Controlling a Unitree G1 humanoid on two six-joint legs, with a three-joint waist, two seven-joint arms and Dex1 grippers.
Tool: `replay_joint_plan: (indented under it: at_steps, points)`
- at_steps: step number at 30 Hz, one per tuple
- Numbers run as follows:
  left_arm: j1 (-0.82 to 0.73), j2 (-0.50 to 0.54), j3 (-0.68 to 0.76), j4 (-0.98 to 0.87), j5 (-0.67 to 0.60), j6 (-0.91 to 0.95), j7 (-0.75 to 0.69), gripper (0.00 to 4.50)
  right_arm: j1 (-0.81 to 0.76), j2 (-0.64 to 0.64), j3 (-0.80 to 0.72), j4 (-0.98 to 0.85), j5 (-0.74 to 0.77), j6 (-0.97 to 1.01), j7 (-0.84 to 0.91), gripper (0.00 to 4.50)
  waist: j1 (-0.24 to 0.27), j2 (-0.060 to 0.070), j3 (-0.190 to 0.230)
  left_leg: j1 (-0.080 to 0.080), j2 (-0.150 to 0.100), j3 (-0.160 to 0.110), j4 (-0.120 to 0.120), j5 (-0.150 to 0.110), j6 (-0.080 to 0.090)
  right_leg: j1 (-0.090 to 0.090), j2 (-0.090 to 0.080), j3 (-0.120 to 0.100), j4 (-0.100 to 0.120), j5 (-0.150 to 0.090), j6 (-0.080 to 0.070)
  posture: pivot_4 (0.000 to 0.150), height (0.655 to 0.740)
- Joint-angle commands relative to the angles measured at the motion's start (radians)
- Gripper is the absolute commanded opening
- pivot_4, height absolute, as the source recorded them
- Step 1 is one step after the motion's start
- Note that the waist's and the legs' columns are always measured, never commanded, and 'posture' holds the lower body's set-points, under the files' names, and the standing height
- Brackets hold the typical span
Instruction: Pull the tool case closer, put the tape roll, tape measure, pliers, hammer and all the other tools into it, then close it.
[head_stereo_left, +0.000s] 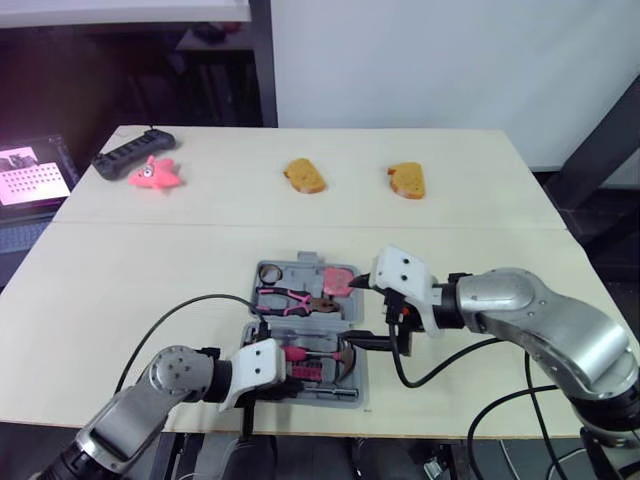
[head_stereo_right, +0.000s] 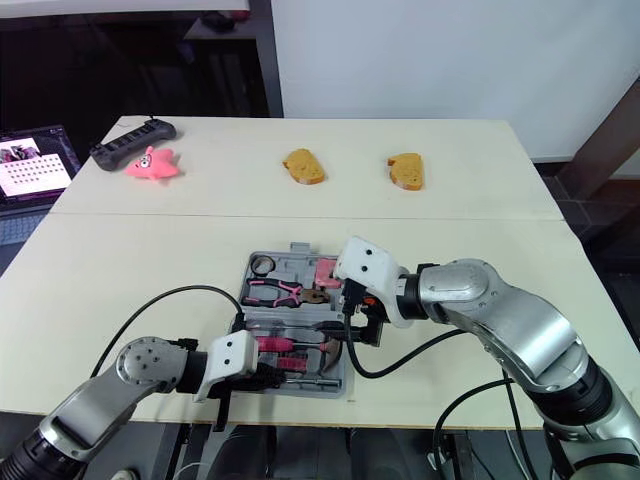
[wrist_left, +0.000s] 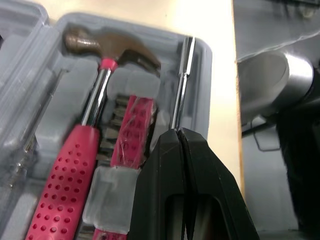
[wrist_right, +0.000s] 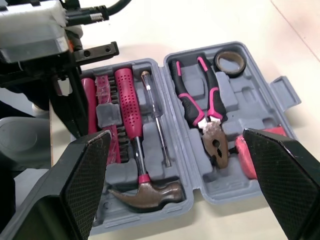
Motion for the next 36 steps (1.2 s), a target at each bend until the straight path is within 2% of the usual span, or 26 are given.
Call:
replay_joint_plan:
  at_steps: [1, 10, 15, 21, 26, 28, 30, 33, 36]
  points:
    - [0.005, 0.018, -0.023, 0.037, 0.071, -0.002, 0.013, 0.05, -0.013, -0.002, -0.033, -0.03, 0.013, 0.001, -0.006, 4.5, 0.0, 0.0, 0.0, 0.0, 0.0, 0.0, 0.0, 0.0, 0.0, 0.0, 0.0, 0.0, 0.0, 0.0, 0.0, 0.15, 0.74]
    - [0.032, 0.07, -0.065, 0.003, 0.095, 0.089, -0.009, 0.05, 0.005, -0.013, -0.052, -0.055, 0.035, 0.019, -0.011, 4.5, -0.001, 0.004, -0.003, 0.001, 0.0, 0.0, -0.002, 0.0, 0.0, 0.0, 0.0, 0.0, 0.0, 0.0, 0.0, 0.15, 0.74]
    - [0.04, 0.066, -0.078, 0.004, 0.102, 0.101, 0.004, 0.05, 0.011, -0.015, -0.054, -0.057, 0.041, 0.023, -0.014, 4.5, -0.001, 0.004, -0.004, 0.005, 0.0, 0.0, -0.003, 0.0, 0.0, 0.004, 0.0, 0.0, 0.0, 0.0, 0.0, 0.15, 0.74]
    - [0.028, 0.061, -0.077, 0.01, 0.091, 0.118, 0.007, 0.05, 0.009, -0.009, -0.05, -0.048, 0.041, 0.022, -0.018, 4.5, -0.001, 0.004, -0.004, 0.017, 0.0, 0.0, -0.005, -0.002, 0.003, 0.015, 0.001, 0.0, -0.004, -0.001, -0.001, 0.15, 0.74]
    - [0.011, 0.035, 0.033, -0.053, -0.045, 0.129, -0.013, 0.05, 0.024, 0.001, -0.059, -0.036, 0.041, 0.006, -0.019, 4.5, -0.001, 0.004, -0.004, 0.016, 0.0, 0.0, -0.005, -0.002, 0.003, 0.015, 0.001, 0.0, -0.004, -0.001, -0.001, 0.15, 0.74]
    - [0.02, 0.058, 0.193, -0.112, -0.211, 0.129, -0.075, 0.05, 0.059, -0.014, -0.073, -0.033, 0.03, -0.03, -0.004, 4.5, 0.0, 0.003, -0.004, 0.015, 0.0, 0.0, -0.005, -0.002, 0.003, 0.014, 0.001, 0.0, -0.004, -0.001, -0.001, 0.15, 0.74]
    - [0.058, 0.1, 0.361, -0.12, -0.319, 0.11, -0.137, 0.05, 0.105, -0.027, -0.097, -0.029, 0.014, -0.082, 0.012, 4.5, 0.0, 0.002, -0.003, 0.015, 0.001, 0.0, -0.005, -0.002, 0.003, 0.014, 0.0, 0.0, -0.004, -0.001, -0.001, 0.15, 0.74]
    - [0.097, 0.147, 0.567, -0.083, -0.441, 0.153, -0.179, 0.05, 0.179, -0.051, -0.131, -0.019, -0.007, -0.156, 0.037, 4.5, 0.001, 0.003, -0.003, 0.015, 0.001, 0.001, -0.005, -0.002, 0.003, 0.014, 0.0, 0.0, -0.004, -0.001, -0.001, 0.15, 0.74]
    - [0.103, 0.165, 0.666, -0.025, -0.501, 0.221, -0.163, 0.05, 0.24, -0.077, -0.151, 0.0, -0.034, -0.209, 0.052, 4.5, 0.001, 0.003, -0.003, 0.015, 0.0, 0.001, -0.005, -0.002, 0.003, 0.015, 0.0, 0.0, -0.004, -0.001, -0.001, 0.15, 0.74]
